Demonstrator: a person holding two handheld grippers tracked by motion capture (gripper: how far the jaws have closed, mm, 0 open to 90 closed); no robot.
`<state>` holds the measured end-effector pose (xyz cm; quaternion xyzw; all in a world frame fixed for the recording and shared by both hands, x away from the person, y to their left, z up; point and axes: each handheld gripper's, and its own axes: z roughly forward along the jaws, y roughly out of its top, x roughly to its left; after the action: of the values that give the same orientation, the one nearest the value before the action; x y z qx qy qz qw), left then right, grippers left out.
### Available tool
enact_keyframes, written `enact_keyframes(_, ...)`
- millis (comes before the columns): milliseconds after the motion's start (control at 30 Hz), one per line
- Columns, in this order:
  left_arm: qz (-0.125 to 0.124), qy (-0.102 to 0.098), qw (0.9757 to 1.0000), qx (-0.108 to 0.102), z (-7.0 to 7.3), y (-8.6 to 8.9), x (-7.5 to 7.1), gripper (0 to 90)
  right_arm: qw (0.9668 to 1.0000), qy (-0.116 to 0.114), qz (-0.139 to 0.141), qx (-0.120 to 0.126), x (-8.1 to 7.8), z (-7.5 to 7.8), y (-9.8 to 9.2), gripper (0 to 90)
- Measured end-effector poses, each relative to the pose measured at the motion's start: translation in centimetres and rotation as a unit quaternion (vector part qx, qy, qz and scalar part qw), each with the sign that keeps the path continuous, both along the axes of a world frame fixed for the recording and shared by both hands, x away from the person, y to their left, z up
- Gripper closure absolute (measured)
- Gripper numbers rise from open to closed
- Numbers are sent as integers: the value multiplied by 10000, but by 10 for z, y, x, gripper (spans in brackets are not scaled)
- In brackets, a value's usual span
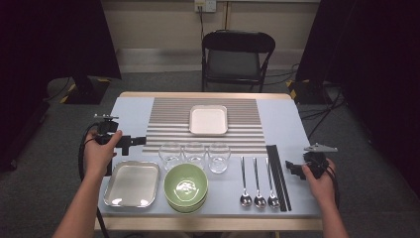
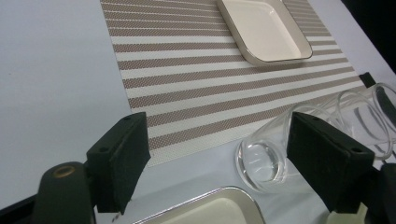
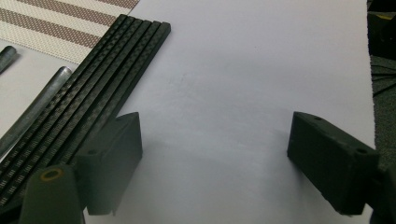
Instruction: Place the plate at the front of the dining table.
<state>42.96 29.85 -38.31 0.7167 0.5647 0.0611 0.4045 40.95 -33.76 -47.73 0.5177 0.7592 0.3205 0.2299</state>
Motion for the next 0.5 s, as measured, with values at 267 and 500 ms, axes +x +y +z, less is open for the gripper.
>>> enact_keyframes(267, -28, 50, 9998, -177, -8, 3, -4, 209, 10000, -2, 1, -1, 0, 0, 0, 168)
enact_keyframes(500, -46, 99, 9997, -211, -18, 6, -5, 212, 10000, -2, -1, 0, 0, 0, 0, 168)
